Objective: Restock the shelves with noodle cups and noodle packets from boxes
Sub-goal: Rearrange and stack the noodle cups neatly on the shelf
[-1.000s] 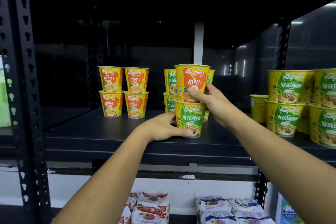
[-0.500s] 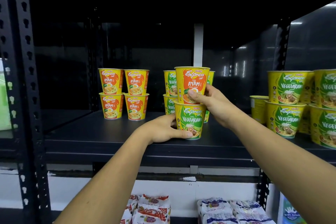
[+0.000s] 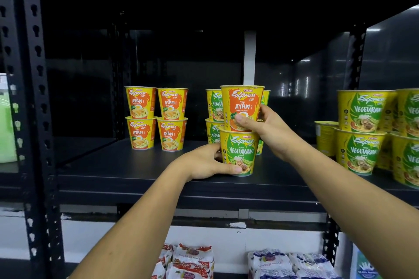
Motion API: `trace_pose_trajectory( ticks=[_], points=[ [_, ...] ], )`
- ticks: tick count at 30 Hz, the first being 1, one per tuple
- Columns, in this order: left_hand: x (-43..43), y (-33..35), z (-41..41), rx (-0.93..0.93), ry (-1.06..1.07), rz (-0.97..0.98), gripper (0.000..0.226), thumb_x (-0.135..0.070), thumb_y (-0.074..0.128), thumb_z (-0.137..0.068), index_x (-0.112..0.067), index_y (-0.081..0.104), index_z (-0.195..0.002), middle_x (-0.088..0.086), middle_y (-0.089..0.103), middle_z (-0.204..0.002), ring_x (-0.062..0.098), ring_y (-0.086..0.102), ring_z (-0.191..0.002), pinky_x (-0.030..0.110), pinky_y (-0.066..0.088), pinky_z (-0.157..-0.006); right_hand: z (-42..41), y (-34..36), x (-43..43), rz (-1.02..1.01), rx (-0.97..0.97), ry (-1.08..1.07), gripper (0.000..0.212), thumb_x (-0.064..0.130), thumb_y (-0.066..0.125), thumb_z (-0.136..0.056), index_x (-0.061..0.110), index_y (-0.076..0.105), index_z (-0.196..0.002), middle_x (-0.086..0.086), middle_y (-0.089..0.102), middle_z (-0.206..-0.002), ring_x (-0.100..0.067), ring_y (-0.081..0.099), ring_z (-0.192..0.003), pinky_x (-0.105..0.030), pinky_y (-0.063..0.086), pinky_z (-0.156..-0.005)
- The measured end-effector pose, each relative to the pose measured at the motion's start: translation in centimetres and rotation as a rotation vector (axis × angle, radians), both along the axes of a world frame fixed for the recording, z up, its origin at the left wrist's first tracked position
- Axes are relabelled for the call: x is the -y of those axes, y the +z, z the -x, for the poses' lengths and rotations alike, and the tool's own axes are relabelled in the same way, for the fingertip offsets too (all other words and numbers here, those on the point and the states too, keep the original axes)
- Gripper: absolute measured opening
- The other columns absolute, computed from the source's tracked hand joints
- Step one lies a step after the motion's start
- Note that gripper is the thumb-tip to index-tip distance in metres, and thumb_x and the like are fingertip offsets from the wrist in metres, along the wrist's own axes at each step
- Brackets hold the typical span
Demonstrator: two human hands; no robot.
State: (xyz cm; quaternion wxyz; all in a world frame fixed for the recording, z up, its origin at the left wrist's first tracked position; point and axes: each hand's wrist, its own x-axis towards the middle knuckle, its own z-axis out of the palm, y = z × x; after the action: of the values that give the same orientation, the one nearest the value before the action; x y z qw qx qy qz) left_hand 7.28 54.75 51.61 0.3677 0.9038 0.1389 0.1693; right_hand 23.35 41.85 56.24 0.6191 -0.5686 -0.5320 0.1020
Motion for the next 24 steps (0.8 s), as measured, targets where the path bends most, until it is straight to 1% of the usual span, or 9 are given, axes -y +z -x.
trace_pose_trajectory(
  ticks=[2,5,8,14,17,20,21,23,24],
  points=[
    [-0.1,0.0,0.0,-0.003,0.008,-0.006,0.07,-0.049,0.084,-0.082,-0.036,0.051,-0.143,-0.016,0.062,-0.139,0.003,0.055,-0.127,0.03,0.036,-0.107,0.0,0.0,0.0,-0.007,-0.001,-0.012,0.091,0.062,0.091,-0.059,0.028,0.054,-0.135,0.006,0.072,-0.122,-0.014,0.072,-0.109,-0.048,0.055,-0.102],
    [-0.1,0.0,0.0,-0.005,0.007,-0.004,0.071,-0.049,0.084,-0.081,-0.036,0.051,-0.142,-0.016,0.062,-0.139,0.004,0.055,-0.128,0.032,0.037,-0.11,0.0,0.0,0.0,-0.01,-0.001,-0.013,0.092,0.062,0.091,-0.058,0.028,0.054,-0.135,0.006,0.072,-0.122,-0.015,0.072,-0.109,-0.048,0.055,-0.102],
    [0.1,0.1,0.0,-0.003,0.0,0.001,0.068,-0.046,0.083,-0.083,-0.036,0.051,-0.142,-0.016,0.062,-0.14,0.003,0.055,-0.126,0.028,0.036,-0.105,-0.1,0.0,0.0,0.001,0.005,-0.014,0.088,0.058,0.092,-0.063,0.028,0.053,-0.136,0.006,0.072,-0.122,-0.014,0.072,-0.108,-0.047,0.055,-0.101],
    [0.2,0.0,0.2,-0.005,-0.007,0.007,0.065,-0.043,0.082,-0.085,-0.034,0.051,-0.142,-0.016,0.062,-0.138,0.002,0.054,-0.124,0.025,0.035,-0.101,0.1,0.0,0.2,0.032,0.034,-0.055,0.089,0.063,0.088,-0.064,0.03,0.051,-0.137,0.008,0.071,-0.123,-0.012,0.071,-0.108,-0.046,0.056,-0.101],
    [0.2,0.0,0.2,0.001,-0.008,0.013,0.063,-0.043,0.082,-0.084,-0.034,0.053,-0.14,-0.017,0.064,-0.135,0.001,0.056,-0.123,0.024,0.037,-0.098,0.5,-0.4,0.7,0.065,0.07,-0.061,0.079,0.065,0.082,-0.071,0.033,0.053,-0.136,0.01,0.071,-0.123,-0.01,0.071,-0.109,-0.046,0.055,-0.101],
    [0.2,0.0,0.2,0.026,-0.007,0.027,0.059,-0.043,0.084,-0.082,-0.04,0.053,-0.133,-0.021,0.064,-0.129,-0.004,0.055,-0.119,0.02,0.039,-0.095,0.7,-1.5,1.7,0.123,0.095,-0.027,0.064,0.068,0.068,-0.083,0.037,0.056,-0.138,0.016,0.07,-0.126,-0.004,0.067,-0.114,-0.044,0.05,-0.107],
    [0.2,-0.1,0.2,0.039,-0.005,0.034,0.061,-0.043,0.085,-0.081,-0.042,0.052,-0.132,-0.021,0.064,-0.129,-0.003,0.056,-0.12,0.022,0.04,-0.097,0.5,-2.1,2.2,0.148,0.096,-0.023,0.065,0.071,0.063,-0.085,0.039,0.054,-0.141,0.019,0.067,-0.13,-0.002,0.064,-0.118,-0.043,0.046,-0.111],
    [0.1,-0.1,0.2,0.079,-0.011,0.065,0.059,-0.043,0.085,-0.081,-0.046,0.05,-0.129,-0.02,0.066,-0.126,-0.002,0.058,-0.119,0.021,0.044,-0.097,-0.2,-3.2,3.2,0.188,0.107,-0.048,0.081,0.08,0.058,-0.083,0.042,0.041,-0.153,0.023,0.056,-0.144,0.0,0.053,-0.13,-0.043,0.037,-0.119],
    [0.0,-0.1,0.2,0.1,-0.015,0.087,0.059,-0.044,0.085,-0.079,-0.048,0.05,-0.126,-0.02,0.067,-0.126,-0.001,0.06,-0.118,0.023,0.046,-0.099,-0.6,-3.7,3.8,0.214,0.13,-0.064,0.088,0.081,0.058,-0.082,0.042,0.033,-0.157,0.023,0.049,-0.15,0.0,0.048,-0.135,-0.041,0.034,-0.121]
  ],
)
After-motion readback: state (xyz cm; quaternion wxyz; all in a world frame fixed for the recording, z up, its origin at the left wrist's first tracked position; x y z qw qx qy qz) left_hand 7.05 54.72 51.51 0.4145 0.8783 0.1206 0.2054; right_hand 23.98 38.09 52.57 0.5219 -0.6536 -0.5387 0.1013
